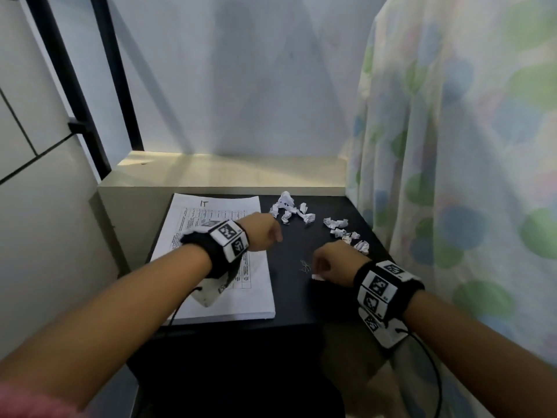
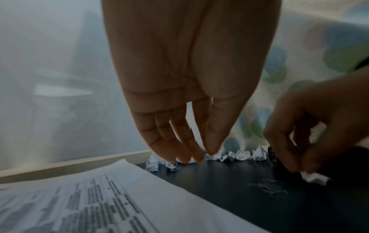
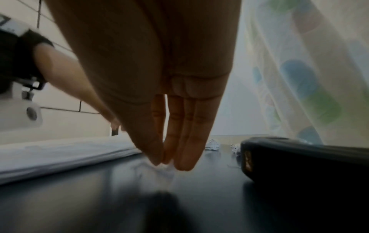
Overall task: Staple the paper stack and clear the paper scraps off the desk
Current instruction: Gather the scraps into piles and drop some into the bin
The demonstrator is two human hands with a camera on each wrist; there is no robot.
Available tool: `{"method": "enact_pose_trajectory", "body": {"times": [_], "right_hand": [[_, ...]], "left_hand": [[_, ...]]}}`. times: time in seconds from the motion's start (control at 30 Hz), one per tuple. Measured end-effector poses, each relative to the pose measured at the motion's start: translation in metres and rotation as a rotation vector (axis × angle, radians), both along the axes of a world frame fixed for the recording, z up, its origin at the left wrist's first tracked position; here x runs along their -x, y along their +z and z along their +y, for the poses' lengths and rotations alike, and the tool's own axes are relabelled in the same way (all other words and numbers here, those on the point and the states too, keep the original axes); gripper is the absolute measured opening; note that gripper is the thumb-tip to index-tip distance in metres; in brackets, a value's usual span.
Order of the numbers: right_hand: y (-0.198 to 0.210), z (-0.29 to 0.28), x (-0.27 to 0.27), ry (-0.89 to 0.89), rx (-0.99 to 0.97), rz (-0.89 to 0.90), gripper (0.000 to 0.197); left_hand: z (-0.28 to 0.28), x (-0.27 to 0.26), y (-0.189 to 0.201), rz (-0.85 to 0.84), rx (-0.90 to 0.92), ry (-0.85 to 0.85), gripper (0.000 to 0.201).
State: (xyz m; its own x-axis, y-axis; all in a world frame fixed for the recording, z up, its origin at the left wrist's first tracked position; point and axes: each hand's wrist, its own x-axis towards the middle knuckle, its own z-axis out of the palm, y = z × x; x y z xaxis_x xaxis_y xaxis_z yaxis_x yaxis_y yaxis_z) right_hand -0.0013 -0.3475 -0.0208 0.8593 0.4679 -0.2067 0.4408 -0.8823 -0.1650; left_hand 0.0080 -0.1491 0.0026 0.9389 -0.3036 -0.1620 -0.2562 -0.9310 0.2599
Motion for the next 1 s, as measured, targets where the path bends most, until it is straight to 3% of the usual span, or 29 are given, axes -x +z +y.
{"method": "enact_pose_trajectory", "body": {"times": [0.17, 0.3, 0.4, 0.5, 0.6, 0.77, 0.9, 1.0], "right_hand": [[0.014, -0.015, -0.014, -0.070, -0.070, -0.041, 0.019], [0.011, -0.020, -0.017, -0.006, 0.033, 0.065, 0.028], [-0.001, -0.017, -0.019, 0.058, 0.054, 0.145, 0.017], [0.002, -0.016, -0.022, 0.044, 0.024, 0.116, 0.012], [0.012, -0.019, -0.034, -0.044, -0.015, 0.025, 0.030], [0.012, -0.028, -0.068, -0.245, 0.036, -0.055, 0.024], [0.008, -0.028, -0.079, -0.267, 0.085, -0.088, 0.024], [0.007, -0.027, -0.087, -0.292, 0.073, -0.088, 0.039]], "left_hand": [[-0.027, -0.023, -0.020, 0.070, -0.128, -0.012, 0.032], [-0.028, -0.045, -0.022, 0.036, -0.170, 0.044, 0.034], [-0.026, -0.060, -0.024, 0.019, -0.221, 0.078, 0.043], [-0.025, -0.067, -0.026, 0.039, -0.227, 0.063, 0.045], [-0.027, -0.076, -0.036, 0.082, -0.231, 0.037, 0.047], [-0.032, -0.082, -0.043, 0.040, -0.235, 0.059, 0.044], [-0.022, -0.092, -0.041, 0.004, -0.209, 0.045, 0.042], [-0.017, -0.096, -0.037, -0.003, -0.177, 0.017, 0.046]]}}
